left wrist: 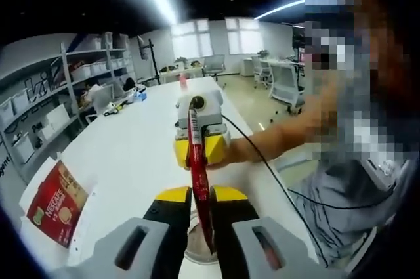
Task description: Tear open the coffee pouch, take out the coffee, and pour the coffee from the pouch into the cup
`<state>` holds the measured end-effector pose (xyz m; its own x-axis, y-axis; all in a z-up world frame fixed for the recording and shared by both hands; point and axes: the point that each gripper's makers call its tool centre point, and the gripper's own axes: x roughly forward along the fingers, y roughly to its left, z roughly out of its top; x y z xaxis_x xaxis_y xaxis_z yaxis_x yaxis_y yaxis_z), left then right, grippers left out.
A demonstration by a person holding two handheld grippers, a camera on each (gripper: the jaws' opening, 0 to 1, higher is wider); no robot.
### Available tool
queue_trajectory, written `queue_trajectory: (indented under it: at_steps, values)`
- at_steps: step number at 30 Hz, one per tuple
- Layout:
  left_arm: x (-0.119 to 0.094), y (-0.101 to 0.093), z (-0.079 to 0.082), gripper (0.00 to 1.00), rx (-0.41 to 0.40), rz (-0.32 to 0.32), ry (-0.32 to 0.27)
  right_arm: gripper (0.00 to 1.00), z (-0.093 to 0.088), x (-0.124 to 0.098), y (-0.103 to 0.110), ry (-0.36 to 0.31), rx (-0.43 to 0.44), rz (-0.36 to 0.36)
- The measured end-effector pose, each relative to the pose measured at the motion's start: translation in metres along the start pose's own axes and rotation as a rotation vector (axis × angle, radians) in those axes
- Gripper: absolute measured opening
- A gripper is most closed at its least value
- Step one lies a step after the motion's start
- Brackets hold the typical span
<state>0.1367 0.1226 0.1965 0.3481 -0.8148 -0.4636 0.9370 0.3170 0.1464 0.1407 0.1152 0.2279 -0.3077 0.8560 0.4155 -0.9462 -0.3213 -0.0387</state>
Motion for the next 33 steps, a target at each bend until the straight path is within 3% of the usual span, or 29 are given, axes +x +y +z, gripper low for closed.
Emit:
queue_trajectory:
  at_steps: [6, 7, 10, 18, 21, 27, 33]
  values:
    - [0.000, 0.001, 0.000, 0.14, 0.007, 0.010, 0.000, 0.09, 0.007, 0.000, -0.004, 0.036, 0.002, -0.006]
    - [-0.001, 0.001, 0.000, 0.14, 0.008, 0.012, 0.000, 0.09, 0.004, 0.004, -0.004, 0.108, 0.013, 0.001]
    - [-0.005, -0.001, 0.002, 0.14, 0.010, 0.007, -0.009, 0.09, -0.002, 0.014, -0.003, 0.220, 0.020, 0.012]
    - [-0.013, 0.001, 0.005, 0.14, 0.007, 0.016, -0.023, 0.09, -0.003, 0.036, 0.001, 0.439, 0.008, 0.040]
    - [-0.012, 0.000, 0.006, 0.15, 0.012, 0.018, -0.020, 0.09, 0.005, 0.044, -0.002, 0.464, 0.029, 0.042]
    - [-0.013, 0.005, 0.004, 0.15, 0.011, 0.030, -0.012, 0.09, 0.003, 0.049, -0.006, 0.547, 0.053, 0.060]
    - [-0.015, 0.008, 0.003, 0.16, 0.010, 0.033, -0.013, 0.09, 0.001, 0.052, -0.006, 0.620, 0.017, 0.081]
